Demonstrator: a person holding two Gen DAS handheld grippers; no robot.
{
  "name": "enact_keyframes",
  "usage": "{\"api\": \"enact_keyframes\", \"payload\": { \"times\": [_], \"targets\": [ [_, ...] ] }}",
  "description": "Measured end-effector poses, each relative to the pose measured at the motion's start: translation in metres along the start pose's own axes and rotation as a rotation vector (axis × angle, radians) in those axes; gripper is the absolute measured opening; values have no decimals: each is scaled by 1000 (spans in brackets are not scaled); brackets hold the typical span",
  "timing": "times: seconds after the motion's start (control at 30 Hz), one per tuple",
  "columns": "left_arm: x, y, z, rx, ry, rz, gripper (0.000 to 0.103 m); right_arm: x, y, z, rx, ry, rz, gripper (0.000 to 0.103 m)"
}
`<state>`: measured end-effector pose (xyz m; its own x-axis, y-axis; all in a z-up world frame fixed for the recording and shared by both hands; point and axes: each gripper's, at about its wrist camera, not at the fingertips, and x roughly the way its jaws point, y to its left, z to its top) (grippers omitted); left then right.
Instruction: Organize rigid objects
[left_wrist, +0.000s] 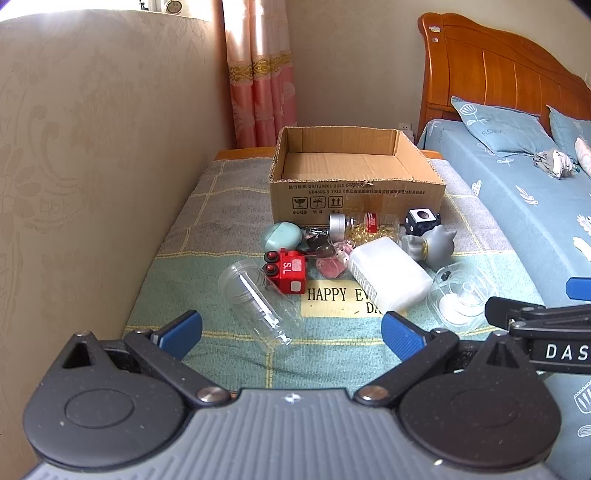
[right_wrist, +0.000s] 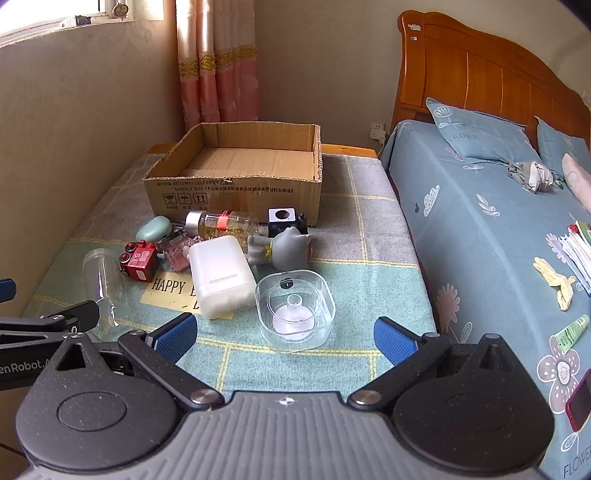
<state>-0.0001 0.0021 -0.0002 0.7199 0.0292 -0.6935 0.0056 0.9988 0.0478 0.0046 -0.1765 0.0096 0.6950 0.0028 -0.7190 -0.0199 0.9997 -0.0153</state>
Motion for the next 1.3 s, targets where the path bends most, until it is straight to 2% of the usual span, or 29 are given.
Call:
{"api": "enact_keyframes", "payload": {
  "times": [1.3],
  "targets": [
    [-4,-3,11,9,-15,5,102,-4,-1,6,-1,-18,-7,103]
  ]
}}
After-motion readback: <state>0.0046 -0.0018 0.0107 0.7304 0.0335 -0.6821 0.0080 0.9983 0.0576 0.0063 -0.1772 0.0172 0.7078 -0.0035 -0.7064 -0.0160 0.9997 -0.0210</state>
